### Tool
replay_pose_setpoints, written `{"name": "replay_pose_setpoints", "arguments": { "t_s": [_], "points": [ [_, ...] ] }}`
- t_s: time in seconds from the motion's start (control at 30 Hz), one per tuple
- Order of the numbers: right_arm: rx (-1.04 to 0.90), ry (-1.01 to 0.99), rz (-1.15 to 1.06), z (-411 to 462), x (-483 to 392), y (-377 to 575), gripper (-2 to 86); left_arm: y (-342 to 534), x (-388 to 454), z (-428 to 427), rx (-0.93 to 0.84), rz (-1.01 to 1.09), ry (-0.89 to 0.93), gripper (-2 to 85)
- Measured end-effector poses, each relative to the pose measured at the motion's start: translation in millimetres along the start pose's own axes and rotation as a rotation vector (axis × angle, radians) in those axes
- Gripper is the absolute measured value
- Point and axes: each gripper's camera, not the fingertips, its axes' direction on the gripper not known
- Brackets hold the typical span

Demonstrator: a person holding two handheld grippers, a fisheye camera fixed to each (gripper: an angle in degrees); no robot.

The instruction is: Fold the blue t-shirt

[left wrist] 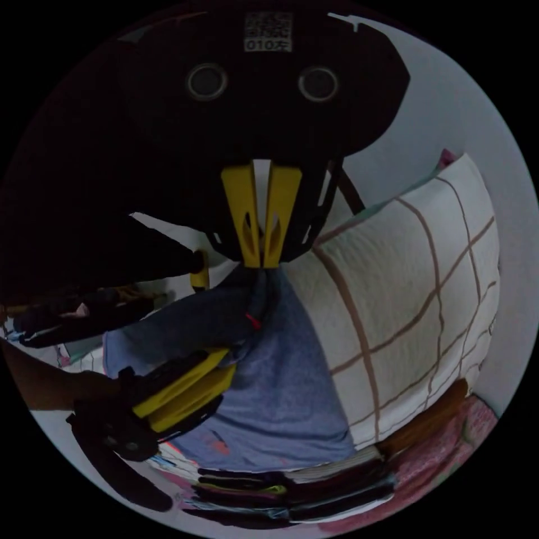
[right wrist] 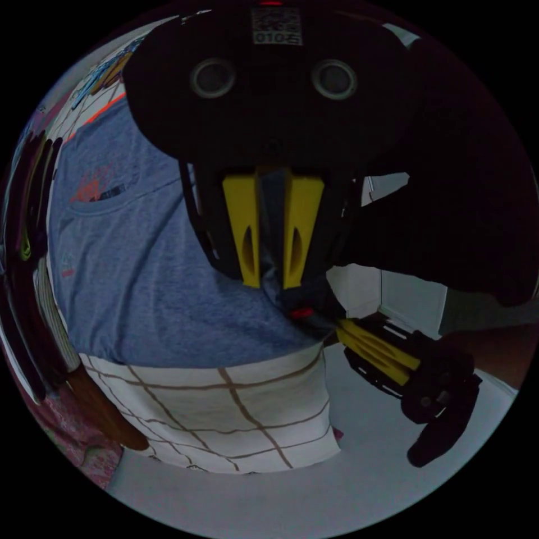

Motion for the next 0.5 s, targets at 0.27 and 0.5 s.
{"name": "replay_pose_setpoints", "arguments": {
  "t_s": [0.27, 0.5],
  "points": [
    [-0.027, -0.008, -0.01, 9.7, 1.4, -11.2, 7.2, -6.2, 11.4, 15.0, -0.005, 0.152, -0.055, -0.2],
    [-0.06, 0.021, -0.032, 18.9, 3.1, -17.9, 4.8, 7.9, -18.6, 28.9, -0.039, 0.08, -0.057, -0.2]
  ]
}}
